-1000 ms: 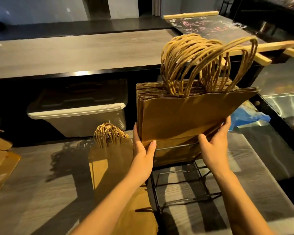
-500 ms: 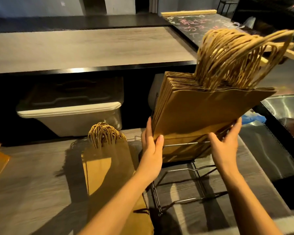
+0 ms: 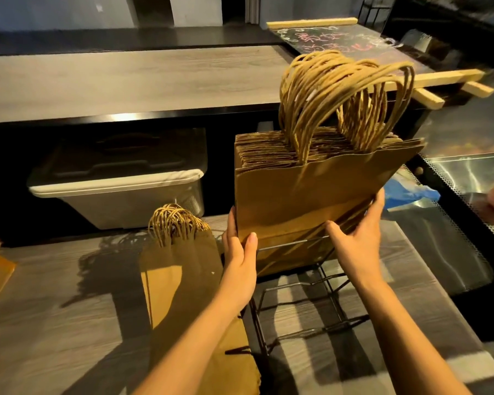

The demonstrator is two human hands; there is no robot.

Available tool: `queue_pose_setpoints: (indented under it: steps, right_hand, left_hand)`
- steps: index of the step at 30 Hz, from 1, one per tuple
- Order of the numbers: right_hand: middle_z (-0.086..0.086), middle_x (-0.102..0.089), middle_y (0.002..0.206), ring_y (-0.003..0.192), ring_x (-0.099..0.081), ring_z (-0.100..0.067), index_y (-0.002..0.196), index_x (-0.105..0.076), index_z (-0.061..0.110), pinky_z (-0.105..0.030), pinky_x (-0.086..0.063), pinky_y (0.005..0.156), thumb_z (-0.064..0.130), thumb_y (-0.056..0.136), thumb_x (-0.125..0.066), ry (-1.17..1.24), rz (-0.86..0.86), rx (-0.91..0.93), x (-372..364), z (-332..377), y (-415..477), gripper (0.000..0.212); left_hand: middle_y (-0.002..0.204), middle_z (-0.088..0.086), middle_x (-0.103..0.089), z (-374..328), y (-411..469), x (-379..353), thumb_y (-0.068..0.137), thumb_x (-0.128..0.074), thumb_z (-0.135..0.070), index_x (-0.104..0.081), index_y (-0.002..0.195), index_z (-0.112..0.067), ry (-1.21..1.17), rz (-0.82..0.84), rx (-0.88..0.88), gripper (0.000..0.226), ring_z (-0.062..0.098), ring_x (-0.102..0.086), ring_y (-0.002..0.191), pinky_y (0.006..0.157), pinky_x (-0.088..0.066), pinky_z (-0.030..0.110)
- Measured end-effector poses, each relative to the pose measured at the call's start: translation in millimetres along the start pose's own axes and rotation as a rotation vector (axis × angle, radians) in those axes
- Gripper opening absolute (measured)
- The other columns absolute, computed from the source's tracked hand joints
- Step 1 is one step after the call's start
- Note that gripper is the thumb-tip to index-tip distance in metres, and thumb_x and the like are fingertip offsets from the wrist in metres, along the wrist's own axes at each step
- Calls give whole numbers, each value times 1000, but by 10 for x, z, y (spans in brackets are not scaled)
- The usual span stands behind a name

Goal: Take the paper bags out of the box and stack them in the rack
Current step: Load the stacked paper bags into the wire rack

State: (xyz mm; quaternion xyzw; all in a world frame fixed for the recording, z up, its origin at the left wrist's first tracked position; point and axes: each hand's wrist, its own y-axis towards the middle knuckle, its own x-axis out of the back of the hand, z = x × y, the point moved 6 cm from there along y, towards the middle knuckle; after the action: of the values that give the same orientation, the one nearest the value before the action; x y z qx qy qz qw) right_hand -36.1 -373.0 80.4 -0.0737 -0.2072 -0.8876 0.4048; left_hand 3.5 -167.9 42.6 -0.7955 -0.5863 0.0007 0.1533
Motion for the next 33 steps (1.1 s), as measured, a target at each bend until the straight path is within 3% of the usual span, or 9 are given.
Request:
queue_pose_setpoints:
  steps: [6,9,12,18,22,25,28,30,33]
  right_hand:
    - [23,-32,133,116,-38,12,147,-6,27,-3,-32,93,17,74,-66,152,130,-155,-60,-81,39,95]
    - [15,-42,125,116,-46,-4,135,-20,29,-10,-40,85,9,82,-69,235,173,-252,-53,-154,59,75]
    - [5,-41,137,122,-45,-14,142,-20,24,-25,-41,96,28,70,-72,307,209,-294,-42,-161,86,89]
    - [8,-33,145,128,-38,-12,147,-11,30,-30,-35,104,43,68,-73,239,280,-300,-15,-80,56,101]
    - [11,-35,142,122,-38,-5,146,-13,28,-20,-35,99,35,75,-68,204,255,-254,28,30,86,90]
    - [17,-42,133,117,-44,7,140,-22,33,-4,-39,87,30,73,-74,247,144,-87,176,260,197,85]
    - [1,-39,144,128,-45,-8,145,-16,31,-20,-41,102,26,75,-75,331,52,55,307,503,272,91]
    - [6,-34,144,132,-41,-10,148,-11,27,-23,-36,108,22,81,-65,306,8,133,313,672,292,86]
    - [5,-41,138,128,-43,-13,145,-26,25,-33,-35,110,36,89,-55,147,-24,202,232,755,309,63]
  left_hand:
    - [146,-10,-35,-85,58,99,95,-47,-38,-22,142,-39,-47,0,-64,54,7,-33,133,112,-27,30]
    - [125,-6,-56,-270,86,121,93,-52,-33,-37,121,-43,-52,-20,-119,33,10,-52,115,95,-42,21]
    - [116,-13,-58,-425,40,98,94,-49,-32,-35,117,-42,-91,-37,-154,29,2,-54,107,82,-40,8]
    - [113,-22,-56,-479,-58,139,94,-47,-34,-36,133,-32,-101,-44,-174,41,-8,-51,103,83,-40,8]
    - [118,-16,-59,-431,-57,161,92,-54,-32,-32,142,-28,-112,-29,-144,55,4,-55,112,98,-44,23]
    - [132,-9,-54,-636,-108,210,86,-61,-26,-19,148,-33,-156,-15,-255,75,4,-56,115,100,-45,25]
    - [142,-22,-38,-1003,-221,276,83,-65,-30,-10,142,-48,-194,-27,-467,83,-8,-45,122,104,-40,22]
    - [145,-35,-19,-1228,-292,284,85,-59,-33,-4,134,-58,-92,-73,-617,78,-14,-25,133,111,-26,15]
    - [151,-29,-3,-1355,-298,236,92,-46,-37,-14,130,-60,87,-117,-716,55,-11,-4,139,103,-11,-1]
